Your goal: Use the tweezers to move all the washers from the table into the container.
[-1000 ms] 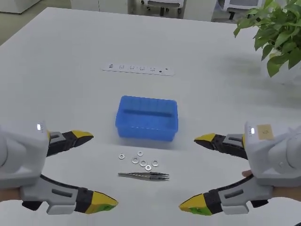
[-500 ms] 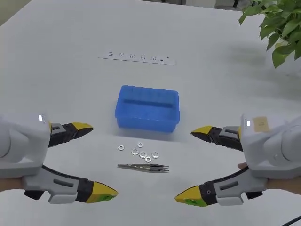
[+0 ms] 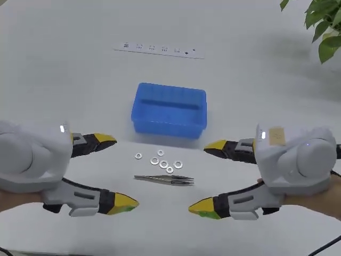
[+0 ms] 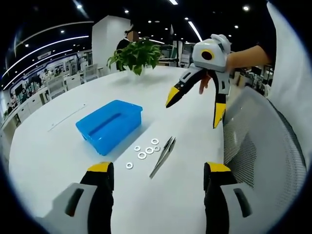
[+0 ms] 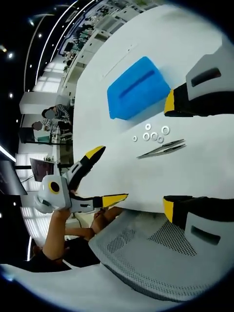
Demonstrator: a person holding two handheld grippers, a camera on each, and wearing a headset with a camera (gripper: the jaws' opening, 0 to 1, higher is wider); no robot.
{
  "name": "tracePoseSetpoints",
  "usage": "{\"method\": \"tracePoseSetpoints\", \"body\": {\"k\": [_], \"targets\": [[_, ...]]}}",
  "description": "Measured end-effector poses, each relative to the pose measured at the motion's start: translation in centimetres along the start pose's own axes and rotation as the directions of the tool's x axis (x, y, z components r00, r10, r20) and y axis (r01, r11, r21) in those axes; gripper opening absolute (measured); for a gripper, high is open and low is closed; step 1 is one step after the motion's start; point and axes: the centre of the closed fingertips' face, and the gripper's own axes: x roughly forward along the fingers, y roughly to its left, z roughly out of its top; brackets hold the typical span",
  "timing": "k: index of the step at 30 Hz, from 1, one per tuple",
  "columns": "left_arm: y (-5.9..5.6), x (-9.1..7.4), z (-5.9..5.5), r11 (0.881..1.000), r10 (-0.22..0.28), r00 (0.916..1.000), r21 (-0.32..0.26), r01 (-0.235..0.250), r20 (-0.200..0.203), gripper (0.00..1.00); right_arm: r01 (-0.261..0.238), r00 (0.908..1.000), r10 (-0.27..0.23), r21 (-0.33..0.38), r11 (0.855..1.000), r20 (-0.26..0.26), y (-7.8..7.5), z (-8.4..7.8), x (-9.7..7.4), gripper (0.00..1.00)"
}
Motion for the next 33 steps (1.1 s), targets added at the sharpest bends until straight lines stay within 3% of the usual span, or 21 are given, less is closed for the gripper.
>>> {"method": "tracePoseSetpoints", "body": {"k": [3,6,7,8,9,15,18,24,29,30,33], "targets": [[0.3,0.7,-0.4,1.000,-0.010,0.9999,0.001,0.010,-0.013,0.74,-0.008,0.9998,0.008,0.008,1.000,-0.016,-0.3,-0.3,0.8,0.60],[0.0,1.6,-1.1,0.997,-0.058,0.9973,-0.050,0.055,-0.046,0.71,-0.017,0.9984,0.017,0.004,1.000,-0.054,-0.5,-1.0,2.0,0.49],[0.1,2.0,-1.2,0.998,-0.055,0.9972,-0.039,0.053,-0.052,0.69,-0.021,0.9979,0.021,-0.001,1.000,-0.062,-0.5,-1.1,2.4,0.45],[0.1,2.3,-1.9,0.998,-0.062,0.9935,-0.016,0.061,-0.095,0.66,-0.025,0.9957,0.026,0.007,1.000,-0.089,-0.6,-1.6,2.9,0.42],[-0.1,2.7,-2.2,0.997,-0.074,0.9908,0.001,0.075,-0.113,0.64,-0.034,0.9944,0.034,0.005,0.999,-0.100,-0.6,-1.8,3.3,0.39],[-0.5,4.5,-2.9,0.994,-0.104,0.9835,-0.003,0.105,-0.148,0.60,-0.060,0.9837,0.053,-0.034,0.998,-0.172,-0.6,-2.9,5.3,0.30],[-0.4,5.0,-3.2,0.993,-0.109,0.9784,0.028,0.116,-0.176,0.54,-0.073,0.9769,0.062,-0.047,0.996,-0.204,-0.5,-3.4,5.9,0.28],[-0.5,5.7,-3.6,0.987,-0.120,0.9703,0.075,0.139,-0.210,0.46,-0.085,0.9709,0.070,-0.055,0.995,-0.229,-0.6,-4.0,6.7,0.24],[-0.1,5.9,-4.8,0.974,-0.123,0.9480,0.149,0.172,-0.294,0.38,-0.089,0.9695,0.070,-0.070,0.994,-0.235,-0.9,-4.1,7.0,0.19],[-0.1,6.2,-4.3,0.971,-0.126,0.9534,0.164,0.175,-0.274,0.36,-0.089,0.9703,0.070,-0.072,0.993,-0.231,-1.0,-4.1,7.0,0.17],[-0.2,6.0,-4.1,0.968,-0.135,0.9479,0.167,0.189,-0.289,0.29,-0.088,0.9705,0.066,-0.088,0.992,-0.232,-1.2,-4.1,7.1,0.12]]}}
